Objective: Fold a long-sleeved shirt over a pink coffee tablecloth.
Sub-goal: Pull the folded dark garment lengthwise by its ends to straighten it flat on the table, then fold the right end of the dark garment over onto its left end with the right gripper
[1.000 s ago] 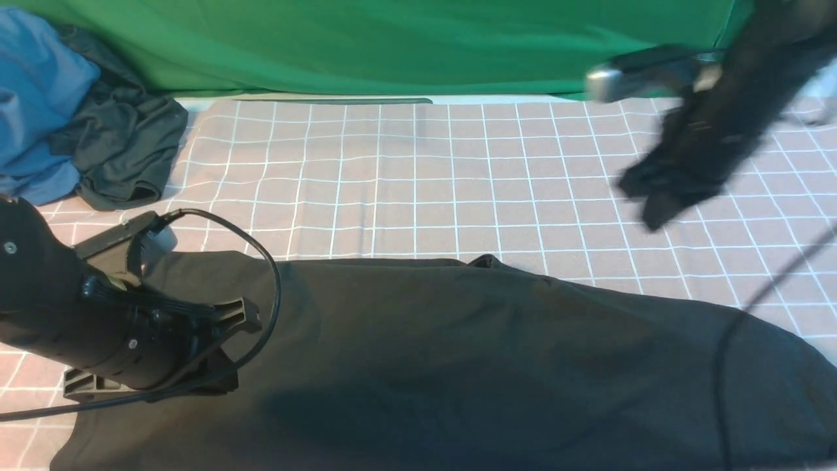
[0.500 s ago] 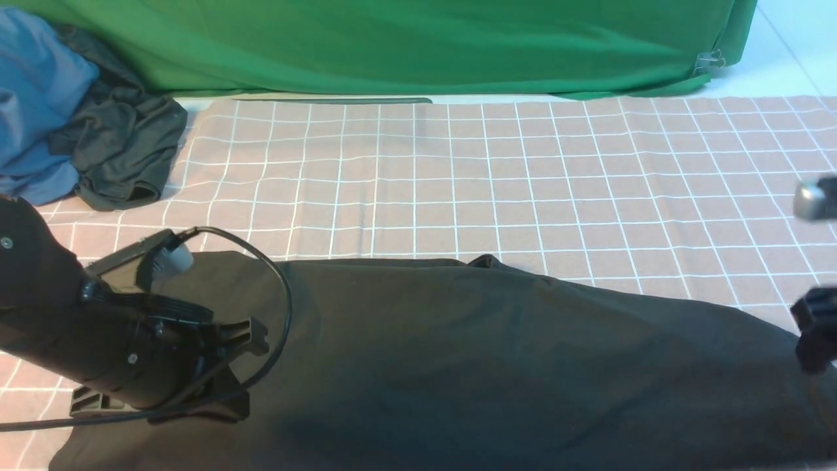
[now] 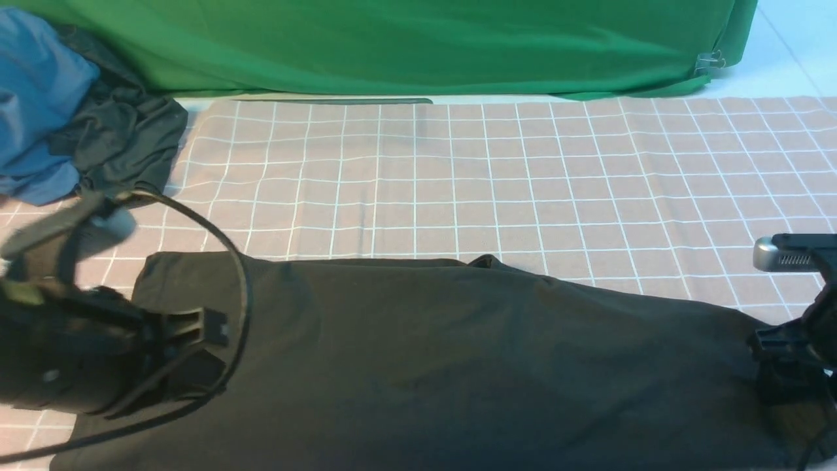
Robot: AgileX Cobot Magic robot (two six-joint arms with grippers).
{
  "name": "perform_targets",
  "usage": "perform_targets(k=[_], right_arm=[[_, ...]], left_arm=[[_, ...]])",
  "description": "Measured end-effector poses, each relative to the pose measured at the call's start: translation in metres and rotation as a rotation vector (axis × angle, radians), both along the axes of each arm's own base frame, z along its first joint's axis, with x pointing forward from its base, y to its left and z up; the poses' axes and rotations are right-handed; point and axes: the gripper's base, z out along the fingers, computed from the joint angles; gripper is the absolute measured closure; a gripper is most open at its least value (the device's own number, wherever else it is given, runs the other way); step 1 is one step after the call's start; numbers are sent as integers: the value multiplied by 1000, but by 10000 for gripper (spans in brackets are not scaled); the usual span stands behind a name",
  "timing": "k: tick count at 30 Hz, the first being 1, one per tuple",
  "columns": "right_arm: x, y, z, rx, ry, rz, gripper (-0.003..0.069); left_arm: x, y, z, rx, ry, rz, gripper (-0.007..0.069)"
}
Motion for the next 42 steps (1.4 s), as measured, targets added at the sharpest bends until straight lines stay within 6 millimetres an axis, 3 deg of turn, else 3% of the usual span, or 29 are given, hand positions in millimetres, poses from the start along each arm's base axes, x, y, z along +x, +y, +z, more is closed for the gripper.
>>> perform_targets(k=[4, 5, 6, 8, 13, 16, 22, 26, 27, 28, 33, 37, 40, 41, 42], right_arm=[[1, 2, -1, 16, 2, 0, 223], [2, 3, 0, 29, -2, -3, 391], [3, 5, 1, 35, -4, 12, 484], [5, 4, 3, 31, 0, 27, 557], [11, -13, 17, -29, 4, -5, 557], [17, -23, 44, -56, -28, -36, 557], [27, -10, 96, -29, -108, -30, 557], [31, 29, 141, 52, -217, 48, 557], [31, 31, 141, 58, -217, 52, 557], [32, 53, 158, 110, -262, 101, 557], [30, 120, 200, 281, -399, 249, 557], [24, 167, 227, 405, -503, 343, 557], [20, 203, 234, 491, -538, 399, 557], [20, 205, 235, 496, -539, 402, 557], [20, 223, 233, 525, -543, 423, 557]], left_arm=[[-16, 2, 14, -13, -82, 0, 611], [-22, 2, 19, -17, -111, 1, 611], [-25, 3, 21, -19, -127, 1, 611], [-29, 3, 25, -21, -150, 0, 611], [-37, 7, 28, 2, -168, 15, 611], [-40, 9, 26, 22, -148, 28, 611], [-41, 9, 26, 21, -140, 38, 611], [-40, 9, 26, 19, -152, 43, 611], [-40, 9, 26, 19, -152, 43, 611], [-38, 10, 27, 15, -165, 51, 611], [-37, 10, 29, 5, -181, 75, 611], [-35, 14, 42, 19, -211, 121, 611], [-35, 19, 62, 53, -254, 163, 611], [-36, 19, 62, 57, -250, 167, 611], [-37, 22, 73, 77, -264, 191, 611]])
